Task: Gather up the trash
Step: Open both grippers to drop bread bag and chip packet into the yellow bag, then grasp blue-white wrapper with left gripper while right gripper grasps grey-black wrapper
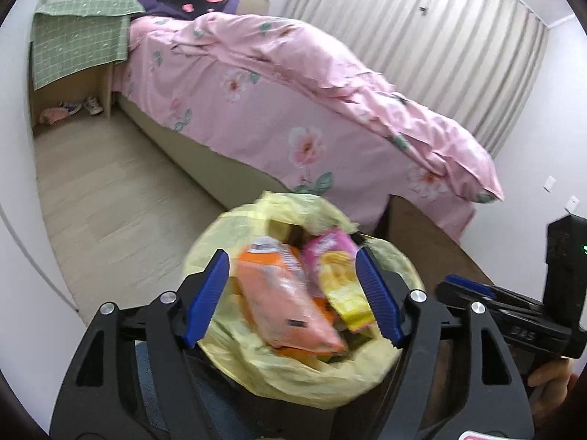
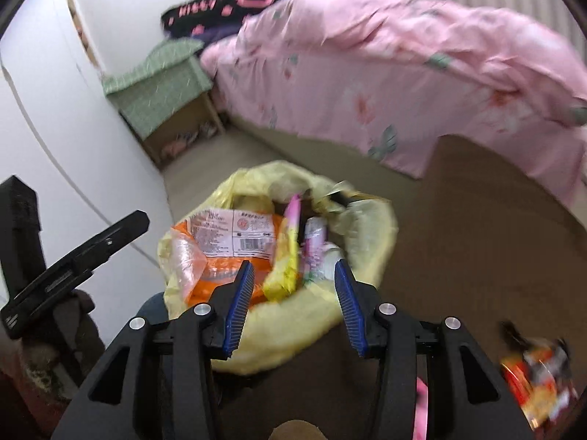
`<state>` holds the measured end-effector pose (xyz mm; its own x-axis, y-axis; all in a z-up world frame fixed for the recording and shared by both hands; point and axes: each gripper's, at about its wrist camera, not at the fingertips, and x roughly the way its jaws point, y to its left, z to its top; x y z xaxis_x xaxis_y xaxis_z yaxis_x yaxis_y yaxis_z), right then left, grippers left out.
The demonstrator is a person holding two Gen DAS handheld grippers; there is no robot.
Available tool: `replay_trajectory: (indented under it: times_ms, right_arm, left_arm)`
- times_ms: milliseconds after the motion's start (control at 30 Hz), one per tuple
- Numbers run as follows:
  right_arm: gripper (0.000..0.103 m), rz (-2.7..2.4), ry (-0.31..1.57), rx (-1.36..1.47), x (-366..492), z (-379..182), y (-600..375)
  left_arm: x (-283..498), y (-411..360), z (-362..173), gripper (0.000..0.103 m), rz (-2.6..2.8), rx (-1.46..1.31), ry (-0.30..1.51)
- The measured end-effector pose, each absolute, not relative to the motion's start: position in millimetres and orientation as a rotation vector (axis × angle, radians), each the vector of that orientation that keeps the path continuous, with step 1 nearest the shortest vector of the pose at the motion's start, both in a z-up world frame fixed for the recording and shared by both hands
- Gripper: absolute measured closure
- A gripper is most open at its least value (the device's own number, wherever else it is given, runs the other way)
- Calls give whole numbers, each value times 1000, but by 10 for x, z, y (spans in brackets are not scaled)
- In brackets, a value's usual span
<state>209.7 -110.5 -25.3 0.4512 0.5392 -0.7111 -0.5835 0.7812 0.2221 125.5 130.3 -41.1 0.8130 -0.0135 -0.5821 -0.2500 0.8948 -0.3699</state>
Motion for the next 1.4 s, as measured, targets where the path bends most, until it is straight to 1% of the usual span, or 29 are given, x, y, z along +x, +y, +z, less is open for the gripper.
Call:
replay_trajectory:
  times_ms: [233, 400, 600, 633, 667, 767, 800, 833, 867, 900, 1000, 1133, 1167, 1200, 1333, 1367, 1400]
  right_arm:
    - [60, 483, 751, -42, 1615, -120, -2141]
    - [60, 324, 756, 29, 1299, -275, -2904]
    - [59, 210, 744, 21, 1072, -504, -3338]
    - [58, 204, 741, 22, 1055, -528, -3374]
    - [54, 202, 737, 20, 1028, -560, -3422]
    - [52, 204, 708, 1, 926, -648, -3493]
    - [52, 201, 705, 3, 907, -671, -3508]
    - [52, 204, 707, 18, 880, -707, -3544]
    - [52, 211, 714, 39, 859, -739, -3581]
    - [52, 217, 726, 60, 843, -787, -3624]
    - [52, 186, 741, 57, 797, -854, -3676]
    - [52, 145, 734, 14, 654, -900, -3722]
    - [52, 149, 737, 22, 619, -911, -3745]
    - [52, 151, 738, 30, 595, -920, -3768]
    - [52, 141, 739, 90, 529, -965, -3887]
    - [52, 141, 741, 111, 531, -974, -3918]
    - [52, 142, 743, 127, 526, -988, -3938]
  left_arm:
    - [1236, 628, -358, 35, -63, -363, 654]
    - [1217, 90, -394, 35, -210, -275, 691]
    - [1206, -493, -421, 35, -389, -151, 699]
    - [1217, -568, -436, 35, -421, -144, 709]
    - [1233, -623, -442, 35, -439, -139, 717]
    - [1298, -792, -461, 31, -467, -120, 727]
    - [1318, -837, -462, 28, -480, -119, 726]
    - [1349, -889, -464, 23, -496, -117, 725]
    - [1380, -956, -465, 14, -509, -111, 729]
    - [1434, -1056, -468, 9, -519, -89, 741]
    - [1586, -1322, -508, 9, -532, -7, 781]
    - [1737, -1676, -497, 10, -498, 113, 717]
    - [1777, -1711, -503, 14, -483, 123, 718]
    - [1854, -1753, -532, 22, -471, 119, 738]
    - [2079, -1736, -648, 38, -471, 44, 836]
    - [2098, -1707, -677, 49, -464, 27, 852]
    - [2095, -1682, -699, 56, -457, 14, 867]
